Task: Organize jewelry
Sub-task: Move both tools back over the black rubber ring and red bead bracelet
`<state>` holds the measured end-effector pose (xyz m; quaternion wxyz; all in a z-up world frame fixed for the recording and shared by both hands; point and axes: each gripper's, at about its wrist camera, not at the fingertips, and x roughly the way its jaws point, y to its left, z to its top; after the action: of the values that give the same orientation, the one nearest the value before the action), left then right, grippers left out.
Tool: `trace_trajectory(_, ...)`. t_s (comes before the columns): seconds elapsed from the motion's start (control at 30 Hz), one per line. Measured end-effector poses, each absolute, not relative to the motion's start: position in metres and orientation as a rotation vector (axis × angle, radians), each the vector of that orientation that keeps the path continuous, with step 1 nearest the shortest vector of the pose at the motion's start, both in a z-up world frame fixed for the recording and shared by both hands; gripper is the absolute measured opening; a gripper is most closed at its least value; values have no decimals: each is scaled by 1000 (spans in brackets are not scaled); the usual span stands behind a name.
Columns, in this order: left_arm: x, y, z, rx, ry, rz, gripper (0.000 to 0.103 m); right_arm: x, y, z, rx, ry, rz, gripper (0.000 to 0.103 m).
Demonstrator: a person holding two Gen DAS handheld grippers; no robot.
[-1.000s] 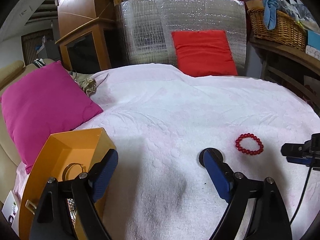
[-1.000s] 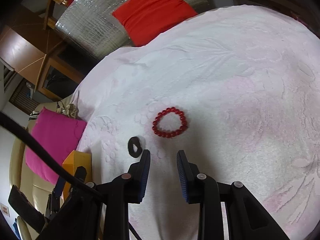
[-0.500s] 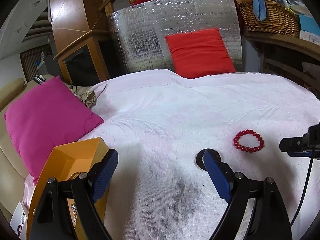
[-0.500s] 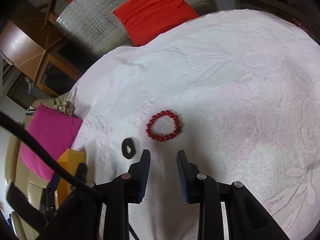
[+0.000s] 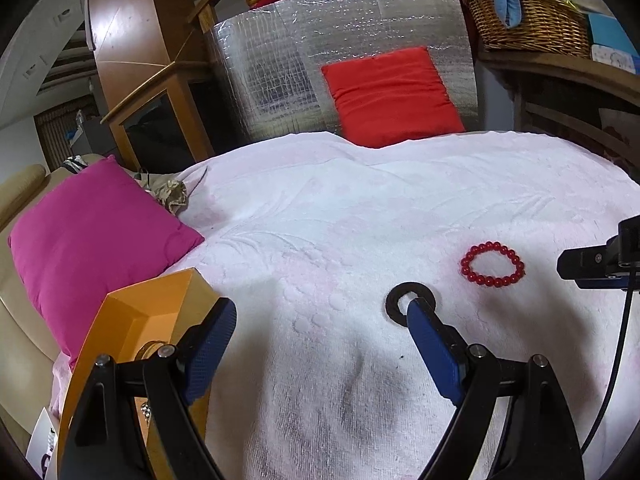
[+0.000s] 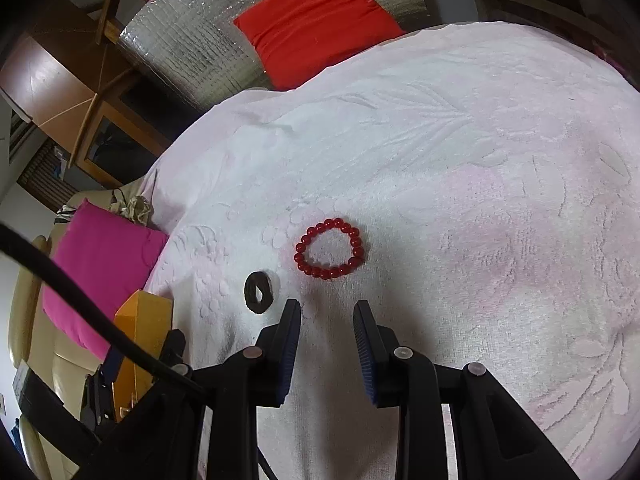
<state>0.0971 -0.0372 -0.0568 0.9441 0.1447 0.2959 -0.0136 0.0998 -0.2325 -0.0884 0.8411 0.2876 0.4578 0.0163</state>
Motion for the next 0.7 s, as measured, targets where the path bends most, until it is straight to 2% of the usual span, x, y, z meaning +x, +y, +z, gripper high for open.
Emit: trace_trajectory(0.7, 96, -39, -56, 296, 608, -41, 88, 101, -228, -88, 595, 970, 46, 30)
